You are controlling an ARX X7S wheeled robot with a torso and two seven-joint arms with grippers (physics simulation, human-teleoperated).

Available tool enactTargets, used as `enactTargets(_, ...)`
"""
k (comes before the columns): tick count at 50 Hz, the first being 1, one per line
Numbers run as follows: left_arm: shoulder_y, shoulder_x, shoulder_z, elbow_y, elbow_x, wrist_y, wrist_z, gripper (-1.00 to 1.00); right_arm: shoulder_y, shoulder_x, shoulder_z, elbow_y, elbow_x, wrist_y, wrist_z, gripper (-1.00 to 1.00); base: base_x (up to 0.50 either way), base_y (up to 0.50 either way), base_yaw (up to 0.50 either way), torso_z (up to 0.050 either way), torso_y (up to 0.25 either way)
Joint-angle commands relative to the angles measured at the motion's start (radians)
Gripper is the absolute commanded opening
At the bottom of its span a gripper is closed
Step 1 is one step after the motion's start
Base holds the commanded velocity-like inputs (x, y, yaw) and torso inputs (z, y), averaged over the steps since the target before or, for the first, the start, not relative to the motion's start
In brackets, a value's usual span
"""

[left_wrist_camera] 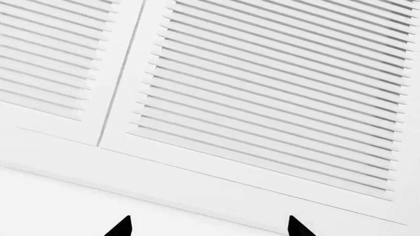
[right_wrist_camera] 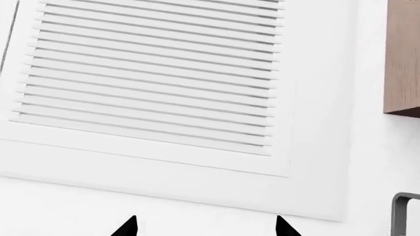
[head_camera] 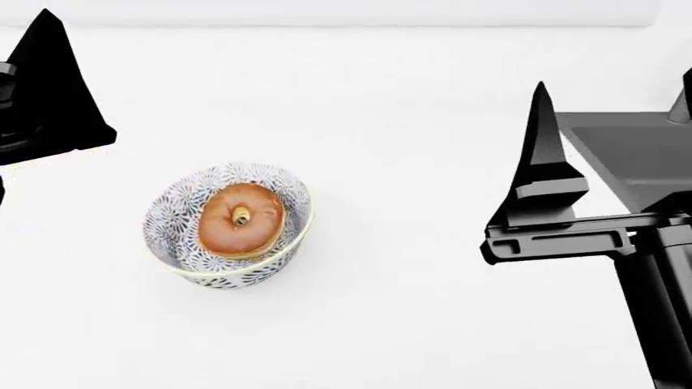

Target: Pick up the bowl with donut and place it on the tray. Pick up the cupcake and place it on the tray.

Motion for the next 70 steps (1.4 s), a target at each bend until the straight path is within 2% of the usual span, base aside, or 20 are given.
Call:
enactTargets(1, -0.002, 0.000, -0.001, 0.001, -0.002, -0.001, -0.001, 1.00, 0.001, 0.004, 0.004, 0.000, 0.005, 0.004, -0.001, 1.00, 0.04, 0.50, 0.00, 0.000, 0.000)
enactTargets(14, -0.001, 0.006, 0.002, -0.004, 0.007, -0.003, 0.006, 1.00, -0.007, 0.012, 0.016, 0.001, 0.005, 0.005, -0.004, 1.00, 0.04, 0.50, 0.00, 0.000, 0.000)
enactTargets(21, -0.010, 0.029, 0.022, -0.018, 0.032, -0.011, 0.010, 1.00, 0.004, 0.015, 0.016, -0.001, 0.012, -0.004, -0.017, 1.00, 0.00, 0.00, 0.00, 0.000, 0.000)
enactTargets(39, -0.002, 0.018, 0.009, -0.013, 0.017, -0.007, 0.008, 1.00, 0.005, -0.011, 0.040, -0.001, 0.048, 0.022, -0.011, 1.00, 0.10, 0.02, 0.00, 0.000, 0.001)
enactTargets(49, -0.006, 0.019, 0.009, -0.023, 0.015, -0.009, 0.009, 1.00, -0.002, -0.060, 0.133, 0.008, 0.300, 0.090, -0.003, 1.00, 0.00, 0.00, 0.00, 0.000, 0.000)
enactTargets(55, -0.016, 0.024, 0.015, -0.031, 0.020, -0.014, 0.006, 1.00, -0.013, -0.053, 0.184, 0.050, 0.481, 0.104, -0.127, 1.00, 0.00, 0.00, 0.00, 0.000, 0.000)
enactTargets(60, -0.019, 0.018, 0.007, -0.033, 0.008, -0.011, 0.003, 1.00, -0.005, -0.049, 0.257, 0.112, 0.654, 0.147, -0.290, 1.00, 0.00, 0.00, 0.00, 0.000, 0.000)
enactTargets(63, -0.022, 0.014, 0.004, -0.031, 0.000, -0.012, -0.001, 1.00, -0.031, -0.043, 0.318, 0.148, 0.695, 0.078, -0.364, 1.00, 0.00, 0.00, 0.00, 0.000, 0.000)
enactTargets(65, -0.024, 0.013, 0.003, -0.030, -0.003, -0.012, -0.003, 1.00, -0.035, -0.036, 0.349, 0.170, 0.731, 0.042, -0.401, 1.00, 0.00, 0.00, 0.00, 0.000, 0.000)
enactTargets(70, -0.026, 0.015, 0.005, -0.030, -0.001, -0.014, -0.004, 1.00, -0.024, -0.031, 0.395, 0.224, 0.882, 0.076, -0.423, 1.00, 0.00, 0.00, 0.00, 0.000, 0.000)
